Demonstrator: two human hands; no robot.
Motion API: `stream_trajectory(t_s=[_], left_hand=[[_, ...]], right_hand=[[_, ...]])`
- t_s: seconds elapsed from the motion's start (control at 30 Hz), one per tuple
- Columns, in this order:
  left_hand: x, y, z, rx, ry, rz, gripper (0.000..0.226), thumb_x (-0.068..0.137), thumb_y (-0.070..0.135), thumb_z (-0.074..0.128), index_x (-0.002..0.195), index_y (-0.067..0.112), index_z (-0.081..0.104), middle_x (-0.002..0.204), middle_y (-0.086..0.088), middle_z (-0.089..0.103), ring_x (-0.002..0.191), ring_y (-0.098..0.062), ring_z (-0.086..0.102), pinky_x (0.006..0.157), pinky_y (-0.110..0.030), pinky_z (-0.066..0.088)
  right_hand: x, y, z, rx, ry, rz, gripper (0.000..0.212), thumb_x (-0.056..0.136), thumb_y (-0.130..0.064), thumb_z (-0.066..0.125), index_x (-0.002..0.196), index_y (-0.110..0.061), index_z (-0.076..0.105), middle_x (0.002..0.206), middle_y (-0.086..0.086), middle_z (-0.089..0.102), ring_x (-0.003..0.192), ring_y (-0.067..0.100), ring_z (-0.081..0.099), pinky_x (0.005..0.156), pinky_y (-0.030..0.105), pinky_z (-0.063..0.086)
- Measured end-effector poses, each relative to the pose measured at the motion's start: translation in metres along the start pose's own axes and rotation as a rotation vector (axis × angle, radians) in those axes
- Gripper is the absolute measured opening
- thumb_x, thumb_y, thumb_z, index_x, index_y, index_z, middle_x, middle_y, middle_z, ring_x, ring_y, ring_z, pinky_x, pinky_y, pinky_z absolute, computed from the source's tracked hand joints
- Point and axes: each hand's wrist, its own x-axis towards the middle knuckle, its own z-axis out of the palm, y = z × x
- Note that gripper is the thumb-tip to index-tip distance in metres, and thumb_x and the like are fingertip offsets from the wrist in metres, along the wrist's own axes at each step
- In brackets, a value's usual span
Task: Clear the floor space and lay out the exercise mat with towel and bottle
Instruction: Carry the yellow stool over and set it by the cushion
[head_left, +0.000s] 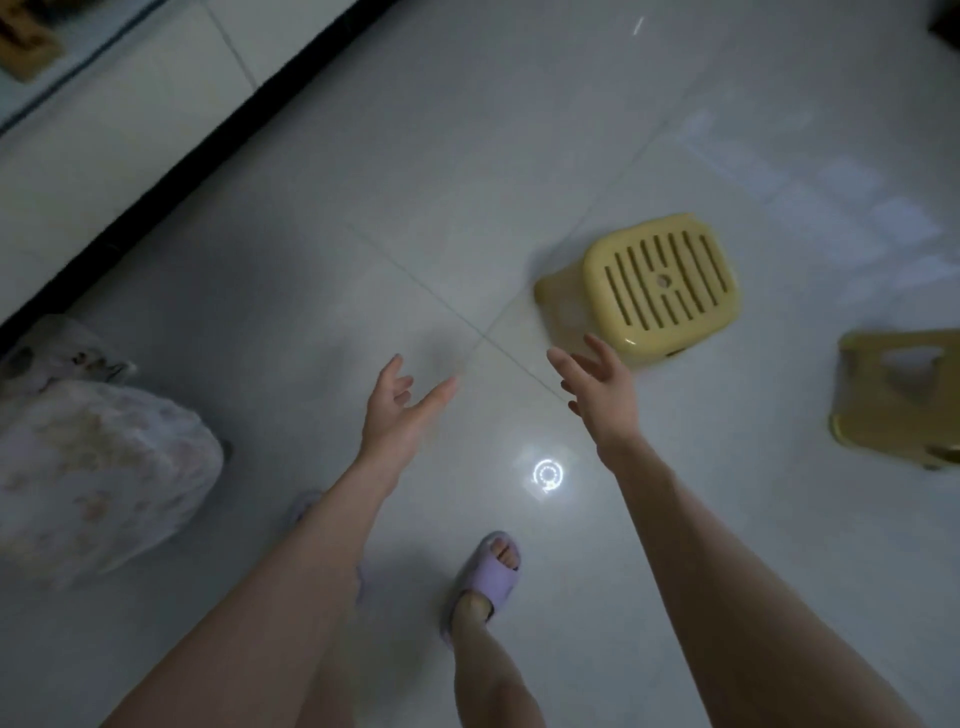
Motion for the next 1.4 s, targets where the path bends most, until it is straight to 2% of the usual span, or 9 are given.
stream_trajectory(t_s=[0.1,0.27,0.4,0.7,0.97,1.17,1.3,1.33,1.4], left_hand=[[0.001,0.01,0.052,0.028,-0.039,0.004,0.083,0.074,0.034,0.077,0.144,0.019,0.033,0.138,-0.01,0.046,0.123,-0.015,0.047,0.1,-0.03,0.041],[0.008,0.028,0.125,0.083,-0.114,0.024,0.082,0.077,0.03,0.076,0.144,0.015,0.033,0.139,-0.012,0.046,0.123,-0.017,0.047,0.093,-0.024,0.038],[0.024,0.045,0.179,0.134,-0.178,0.016,0.083,0.077,0.033,0.075,0.145,0.016,0.031,0.142,-0.012,0.044,0.126,-0.018,0.046,0.096,-0.026,0.038],[0.074,0.078,0.259,0.153,-0.21,-0.069,0.086,0.077,0.035,0.074,0.147,0.018,0.027,0.144,-0.009,0.041,0.13,-0.019,0.043,0.094,-0.026,0.036],[0.113,0.087,0.306,0.194,-0.204,-0.137,0.087,0.076,0.04,0.074,0.147,0.02,0.028,0.14,-0.006,0.043,0.125,-0.019,0.045,0.093,-0.03,0.041],[0.127,0.081,0.332,0.153,-0.139,-0.225,0.09,0.073,0.043,0.076,0.146,0.023,0.028,0.141,-0.006,0.043,0.125,-0.021,0.046,0.104,-0.044,0.042],[0.132,0.073,0.358,0.127,-0.043,-0.259,0.084,0.076,0.038,0.075,0.145,0.02,0.031,0.139,-0.005,0.046,0.121,-0.016,0.049,0.099,-0.031,0.043],[0.133,0.071,0.368,0.114,-0.02,-0.265,0.079,0.079,0.034,0.073,0.145,0.018,0.032,0.133,0.0,0.05,0.113,-0.01,0.053,0.092,-0.023,0.044],[0.134,0.068,0.387,0.068,0.018,-0.274,0.068,0.084,0.022,0.07,0.142,0.012,0.036,0.105,0.016,0.055,0.084,0.008,0.054,0.069,-0.003,0.043]], right_hand=[[0.014,0.004,-0.05,0.042,0.055,0.01,0.096,0.054,-0.064,0.073,0.139,-0.029,0.044,0.125,-0.003,0.061,0.114,0.018,0.06,0.102,0.047,0.046],[0.041,0.009,-0.116,0.09,0.119,0.033,0.098,0.053,-0.064,0.072,0.14,-0.029,0.043,0.127,-0.002,0.059,0.114,0.019,0.059,0.102,0.047,0.046],[0.075,0.007,-0.159,0.104,0.159,0.052,0.097,0.055,-0.063,0.072,0.14,-0.027,0.044,0.126,-0.001,0.06,0.113,0.019,0.06,0.102,0.047,0.045],[0.172,-0.004,-0.198,0.081,0.112,0.125,0.079,0.072,-0.051,0.074,0.14,-0.027,0.043,0.128,0.003,0.059,0.113,0.022,0.059,0.102,0.048,0.045],[0.245,-0.011,-0.216,-0.006,0.044,0.162,0.083,0.07,-0.051,0.074,0.142,-0.024,0.042,0.128,0.002,0.06,0.116,0.022,0.058,0.101,0.045,0.046],[0.288,-0.013,-0.244,-0.109,0.008,0.182,0.095,0.061,-0.06,0.072,0.143,-0.024,0.042,0.129,0.003,0.061,0.115,0.022,0.059,0.101,0.05,0.046],[0.321,-0.013,-0.264,-0.183,-0.059,0.186,0.091,0.064,-0.056,0.074,0.142,-0.022,0.043,0.128,0.005,0.061,0.114,0.022,0.06,0.101,0.05,0.046],[0.333,-0.011,-0.269,-0.203,-0.088,0.18,0.089,0.065,-0.054,0.075,0.142,-0.022,0.043,0.129,0.006,0.061,0.114,0.021,0.061,0.102,0.048,0.046],[0.35,-0.011,-0.279,-0.257,-0.129,0.155,0.08,0.074,-0.045,0.077,0.142,-0.02,0.043,0.13,0.007,0.06,0.11,0.019,0.062,0.1,0.041,0.048]])
